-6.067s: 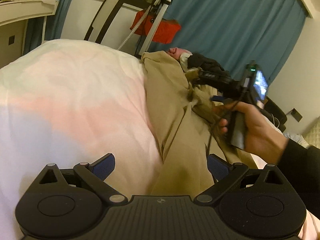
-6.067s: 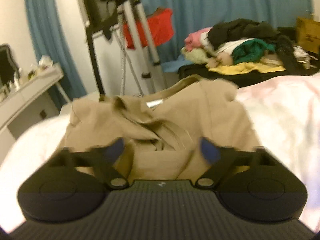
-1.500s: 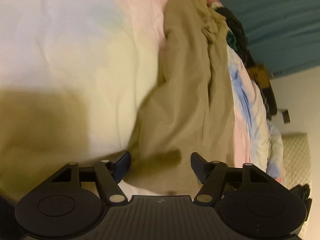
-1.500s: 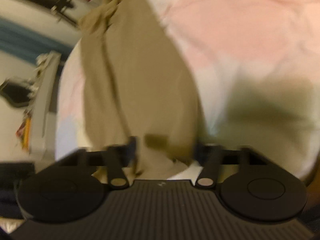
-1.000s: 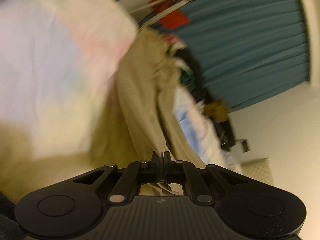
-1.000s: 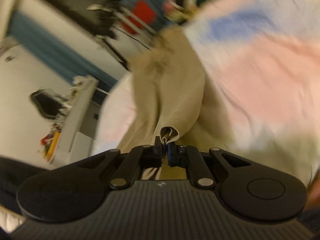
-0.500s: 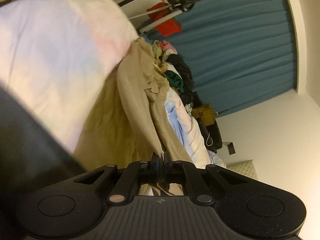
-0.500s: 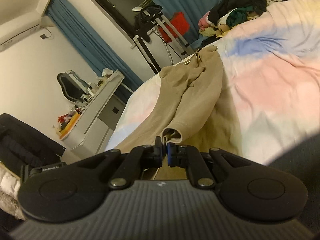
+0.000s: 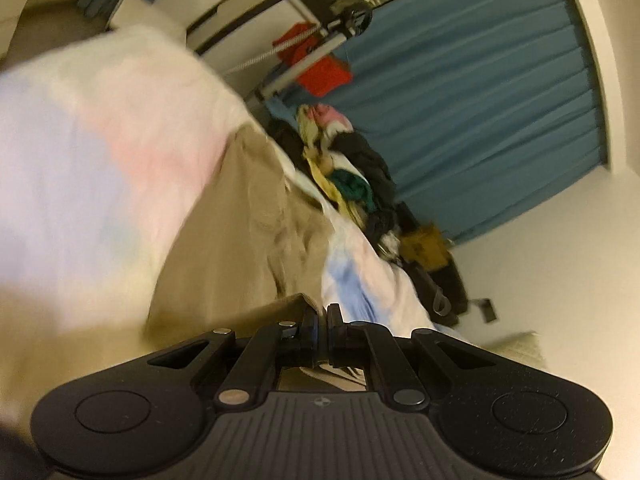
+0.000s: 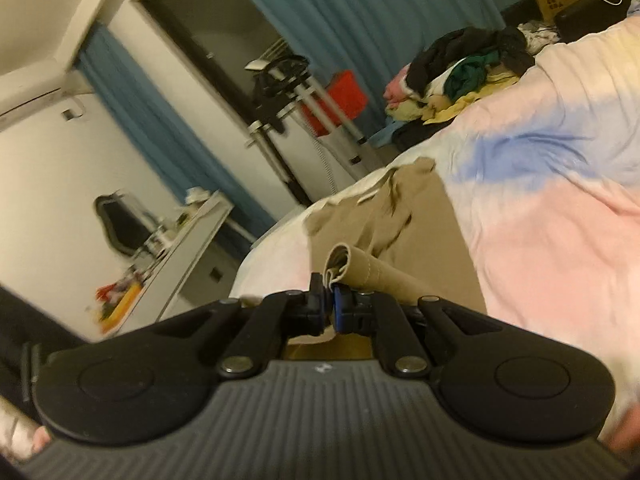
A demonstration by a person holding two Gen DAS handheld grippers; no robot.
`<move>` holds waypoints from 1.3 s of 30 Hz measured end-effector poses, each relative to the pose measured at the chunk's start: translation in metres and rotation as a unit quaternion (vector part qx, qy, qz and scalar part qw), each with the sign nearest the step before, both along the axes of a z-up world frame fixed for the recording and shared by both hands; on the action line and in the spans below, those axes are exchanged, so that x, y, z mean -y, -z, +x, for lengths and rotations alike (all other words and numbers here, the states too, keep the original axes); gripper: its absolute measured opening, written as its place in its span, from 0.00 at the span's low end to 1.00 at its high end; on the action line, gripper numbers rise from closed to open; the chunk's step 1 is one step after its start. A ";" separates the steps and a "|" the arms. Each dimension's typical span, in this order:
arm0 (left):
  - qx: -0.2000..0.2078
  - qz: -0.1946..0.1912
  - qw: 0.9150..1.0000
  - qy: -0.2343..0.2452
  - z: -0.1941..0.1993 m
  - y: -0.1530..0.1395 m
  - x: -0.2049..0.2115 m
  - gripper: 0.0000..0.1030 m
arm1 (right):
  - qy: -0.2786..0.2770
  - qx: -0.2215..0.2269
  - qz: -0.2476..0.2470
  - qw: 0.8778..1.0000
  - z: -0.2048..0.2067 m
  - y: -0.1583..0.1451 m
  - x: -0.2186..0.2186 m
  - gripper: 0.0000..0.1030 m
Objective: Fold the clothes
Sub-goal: 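Grasp the hem with the right gripper and fold it up toward the collar, then hold the folded hem with the right gripper while the left gripper opens beside it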
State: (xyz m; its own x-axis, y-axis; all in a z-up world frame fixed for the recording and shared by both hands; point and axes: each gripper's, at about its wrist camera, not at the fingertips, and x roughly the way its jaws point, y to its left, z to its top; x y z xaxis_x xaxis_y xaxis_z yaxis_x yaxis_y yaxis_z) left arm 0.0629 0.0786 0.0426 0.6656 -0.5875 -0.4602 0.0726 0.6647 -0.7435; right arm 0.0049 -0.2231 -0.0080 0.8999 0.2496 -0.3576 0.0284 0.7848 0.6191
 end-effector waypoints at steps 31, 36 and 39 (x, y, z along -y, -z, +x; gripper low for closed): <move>0.124 0.246 0.954 0.116 0.176 0.132 0.060 0.50 | 0.014 -0.130 -0.024 0.991 0.247 0.147 0.024 0.08; 0.142 0.271 0.943 0.130 0.152 0.123 0.059 0.58 | 0.019 -0.128 -0.013 0.992 0.241 0.144 0.028 0.08; 0.175 0.328 0.916 0.154 0.121 0.112 0.059 0.67 | 0.021 -0.127 -0.030 0.991 0.236 0.144 0.025 0.08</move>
